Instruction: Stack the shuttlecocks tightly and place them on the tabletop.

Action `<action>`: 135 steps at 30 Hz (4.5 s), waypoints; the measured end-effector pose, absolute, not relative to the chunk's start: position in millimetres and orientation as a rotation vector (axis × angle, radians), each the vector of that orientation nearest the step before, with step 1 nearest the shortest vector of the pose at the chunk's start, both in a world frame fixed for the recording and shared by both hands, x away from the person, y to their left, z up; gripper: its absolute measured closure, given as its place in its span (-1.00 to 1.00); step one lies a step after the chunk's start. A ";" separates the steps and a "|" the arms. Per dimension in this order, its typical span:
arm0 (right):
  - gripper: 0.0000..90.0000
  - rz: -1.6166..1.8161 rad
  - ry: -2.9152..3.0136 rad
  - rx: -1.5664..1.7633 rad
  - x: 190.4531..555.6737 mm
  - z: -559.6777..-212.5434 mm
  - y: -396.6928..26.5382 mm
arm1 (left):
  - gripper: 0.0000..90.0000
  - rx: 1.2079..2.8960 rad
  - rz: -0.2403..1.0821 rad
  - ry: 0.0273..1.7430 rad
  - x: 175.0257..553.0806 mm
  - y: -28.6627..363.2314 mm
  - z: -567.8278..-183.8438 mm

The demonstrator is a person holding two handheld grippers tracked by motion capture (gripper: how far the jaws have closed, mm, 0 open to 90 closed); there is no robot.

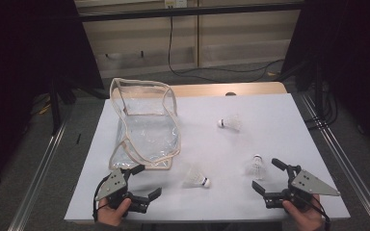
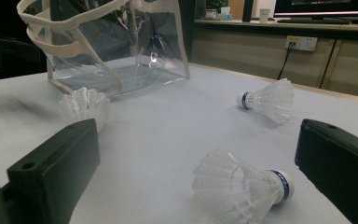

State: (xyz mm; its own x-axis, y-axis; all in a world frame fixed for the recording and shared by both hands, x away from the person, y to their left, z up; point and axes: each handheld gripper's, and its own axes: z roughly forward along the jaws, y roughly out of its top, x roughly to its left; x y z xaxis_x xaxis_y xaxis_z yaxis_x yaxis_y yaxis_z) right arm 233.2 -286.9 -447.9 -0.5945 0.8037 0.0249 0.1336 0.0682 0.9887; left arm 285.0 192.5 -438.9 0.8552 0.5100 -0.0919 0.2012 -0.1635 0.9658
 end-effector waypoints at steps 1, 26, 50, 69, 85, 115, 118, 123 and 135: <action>-1.00 1.570 1.799 0.931 233.2 -447.9 -286.9 | -0.96 1.744 0.295 0.542 285.1 190.8 -438.8; -1.00 1.574 1.800 0.929 233.6 -447.4 -287.7 | -0.96 1.744 0.270 0.520 289.2 169.4 -438.5; -1.00 1.571 1.797 0.923 234.2 -446.9 -287.9 | -0.96 1.779 0.250 0.492 290.1 147.4 -438.5; -1.00 1.569 1.791 0.922 234.3 -446.5 -287.8 | -0.96 1.800 0.218 0.498 288.8 130.0 -439.3; -1.00 1.568 1.791 0.921 234.6 -446.3 -287.6 | -0.92 1.820 0.178 0.546 289.3 111.9 -439.5; -1.00 1.566 1.794 0.911 234.5 -445.6 -286.9 | 0.12 1.898 0.142 0.716 298.5 91.8 -443.4; -1.00 1.567 1.794 0.912 234.6 -445.8 -286.8 | 0.27 1.891 0.141 0.733 299.2 90.8 -442.1; -1.00 1.566 1.794 0.912 234.5 -445.6 -287.2 | 0.45 1.878 0.135 0.748 299.9 89.3 -441.3; -1.00 1.567 1.789 0.913 234.0 -445.2 -289.0 | 0.78 1.874 0.097 0.728 297.2 84.8 -439.5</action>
State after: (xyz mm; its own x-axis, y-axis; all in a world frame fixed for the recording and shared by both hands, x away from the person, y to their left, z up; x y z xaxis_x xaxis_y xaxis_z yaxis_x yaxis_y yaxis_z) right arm 234.0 -289.0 -445.2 -0.5938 0.8046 0.0101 0.1159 0.0731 0.9906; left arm 297.2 84.8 -439.5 0.8099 0.5243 -0.2630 0.4372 -0.2407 0.8665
